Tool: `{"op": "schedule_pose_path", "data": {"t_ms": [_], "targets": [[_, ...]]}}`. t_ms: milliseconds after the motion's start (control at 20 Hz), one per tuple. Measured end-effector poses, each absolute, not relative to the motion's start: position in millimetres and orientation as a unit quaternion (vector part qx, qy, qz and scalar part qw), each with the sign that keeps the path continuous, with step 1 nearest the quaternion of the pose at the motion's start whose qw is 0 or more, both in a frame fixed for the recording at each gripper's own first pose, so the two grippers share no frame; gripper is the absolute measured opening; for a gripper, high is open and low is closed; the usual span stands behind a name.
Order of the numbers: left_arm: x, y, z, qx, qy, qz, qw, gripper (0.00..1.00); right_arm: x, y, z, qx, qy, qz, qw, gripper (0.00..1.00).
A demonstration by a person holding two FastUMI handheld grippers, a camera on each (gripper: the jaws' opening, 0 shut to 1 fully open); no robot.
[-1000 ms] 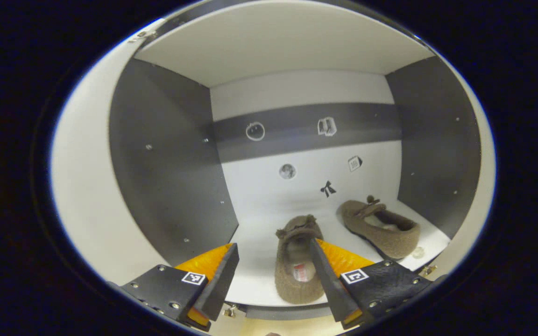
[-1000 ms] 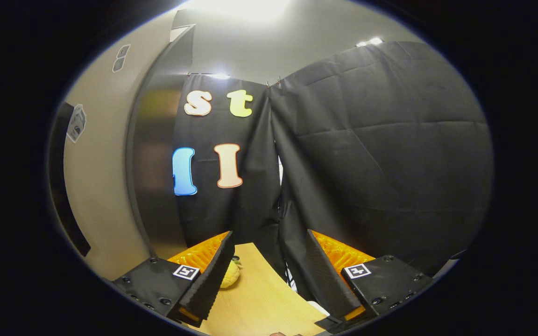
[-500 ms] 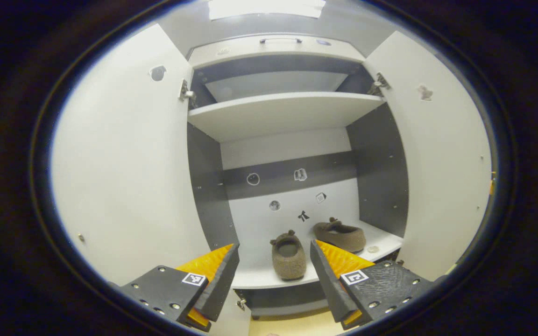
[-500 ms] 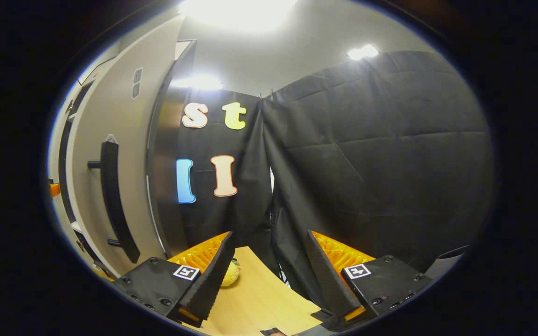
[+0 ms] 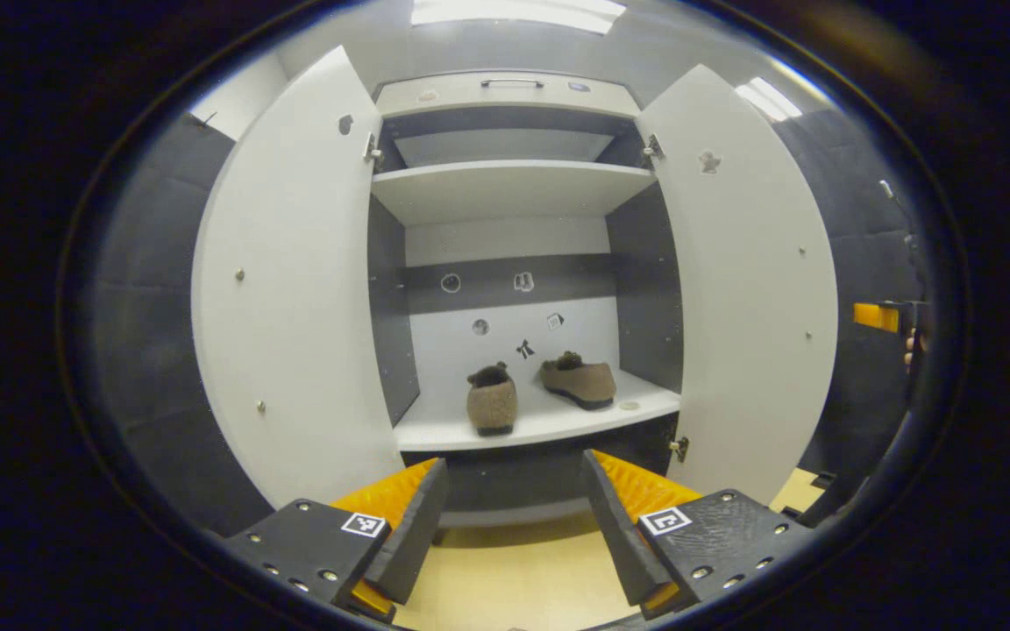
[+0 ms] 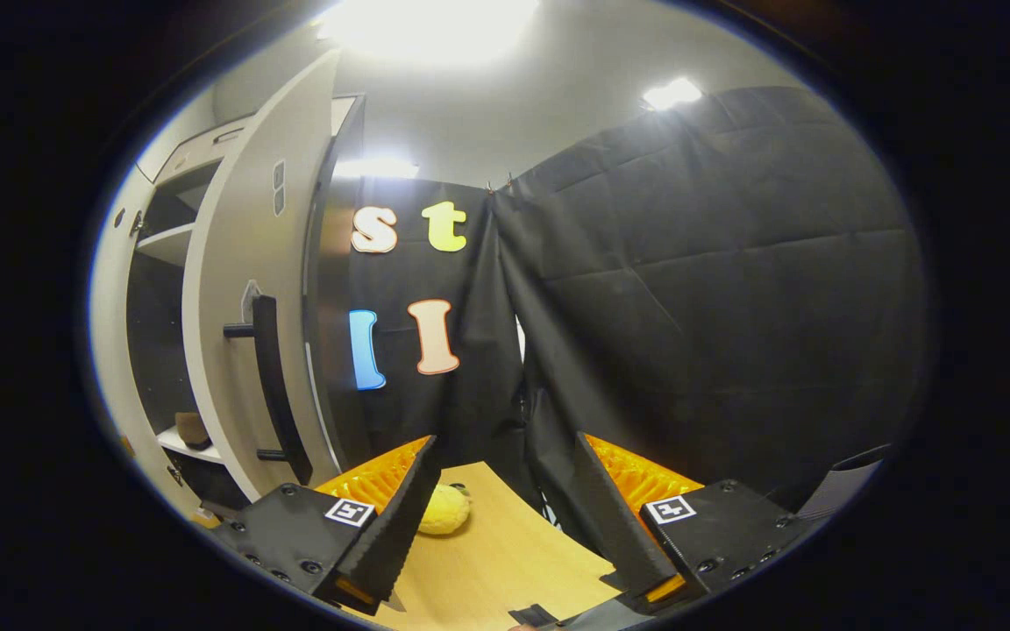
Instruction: Grab one shoe with the right hand and put it into the shoe cabinet, grab the other shoe with the left hand and put it into the shoe cabinet; then close the right door with the right hand and the left door with the left hand.
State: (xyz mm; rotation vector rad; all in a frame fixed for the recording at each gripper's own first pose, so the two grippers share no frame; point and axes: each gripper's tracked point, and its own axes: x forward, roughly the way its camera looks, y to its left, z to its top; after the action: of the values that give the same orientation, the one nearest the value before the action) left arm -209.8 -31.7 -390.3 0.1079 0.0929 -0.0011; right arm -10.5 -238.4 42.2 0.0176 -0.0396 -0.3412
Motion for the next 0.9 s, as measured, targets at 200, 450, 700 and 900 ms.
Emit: {"op": "schedule_pose_path", "data": {"t_ms": [200,450,700,900], "targets": [[-235.8,-42.8,-400.8,0.034,0.056,0.024,0.998,0.88,6.8,-229.5,50.3,0.005,-0.017,-0.122,0.992,0.96],[-260.4,-44.3,-391.4,0.028,0.053,0.077,0.995,0.96,34.9,-199.0,69.5,0.013,-0.014,-0.038,0.999,1.00],[-281.4,-48.2,-390.4,0.024,0.058,0.115,0.991,0.95,55.8,-181.9,75.5,0.013,-0.013,0.026,0.999,0.96],[-290.4,-50.2,-396.1,-0.014,0.068,0.133,0.989,0.88,59.2,-161.3,65.0,0.006,-0.001,0.054,0.999,0.92]]}}
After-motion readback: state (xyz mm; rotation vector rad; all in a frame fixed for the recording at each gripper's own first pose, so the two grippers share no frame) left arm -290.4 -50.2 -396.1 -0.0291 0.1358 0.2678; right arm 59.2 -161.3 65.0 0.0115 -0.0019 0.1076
